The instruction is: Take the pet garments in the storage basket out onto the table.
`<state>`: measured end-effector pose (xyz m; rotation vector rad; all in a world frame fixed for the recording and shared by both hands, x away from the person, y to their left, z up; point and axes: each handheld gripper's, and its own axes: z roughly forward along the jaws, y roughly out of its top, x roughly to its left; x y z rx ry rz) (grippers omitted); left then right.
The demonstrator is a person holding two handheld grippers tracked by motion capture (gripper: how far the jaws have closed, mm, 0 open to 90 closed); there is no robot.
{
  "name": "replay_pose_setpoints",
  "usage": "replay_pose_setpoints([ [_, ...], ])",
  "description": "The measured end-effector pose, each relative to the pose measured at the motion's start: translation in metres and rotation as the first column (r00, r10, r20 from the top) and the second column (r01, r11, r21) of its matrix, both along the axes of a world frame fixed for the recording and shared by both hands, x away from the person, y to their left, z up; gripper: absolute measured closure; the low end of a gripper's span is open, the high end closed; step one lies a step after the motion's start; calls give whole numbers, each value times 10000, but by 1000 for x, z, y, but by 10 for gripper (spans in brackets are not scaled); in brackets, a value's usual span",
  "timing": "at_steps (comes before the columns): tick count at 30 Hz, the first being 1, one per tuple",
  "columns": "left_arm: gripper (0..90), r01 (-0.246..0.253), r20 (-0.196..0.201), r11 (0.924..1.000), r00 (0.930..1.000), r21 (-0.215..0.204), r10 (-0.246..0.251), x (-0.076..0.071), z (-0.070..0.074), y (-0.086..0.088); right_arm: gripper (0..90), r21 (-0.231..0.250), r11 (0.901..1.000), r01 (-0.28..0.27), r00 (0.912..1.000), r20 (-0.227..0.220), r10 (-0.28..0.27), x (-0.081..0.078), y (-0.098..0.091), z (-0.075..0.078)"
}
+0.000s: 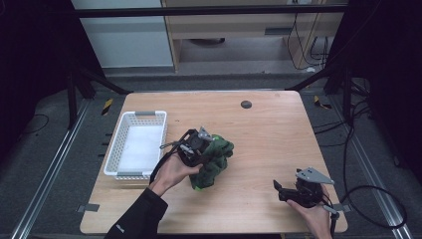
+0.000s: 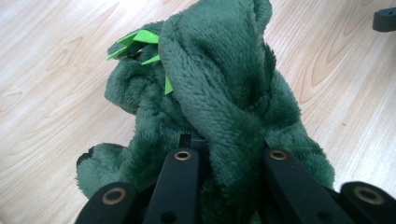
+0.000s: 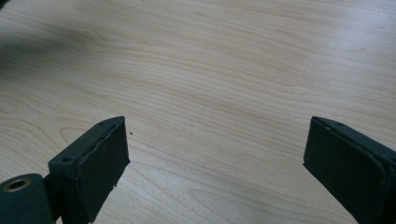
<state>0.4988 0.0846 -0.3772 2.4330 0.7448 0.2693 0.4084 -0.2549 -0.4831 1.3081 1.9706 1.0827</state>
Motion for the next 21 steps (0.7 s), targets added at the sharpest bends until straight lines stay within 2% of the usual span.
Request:
replay_pose_setpoints([
  [10,810,208,-443,9993,9988,301,-195,5,-27,-13,66,34,10000,9,10000,-18,-9,0,0,0],
  [21,785,393,-681,9976,9970,562,-354,7,-46,-21,64,-33,10000,-2,10000,2,2,0,0,-1],
])
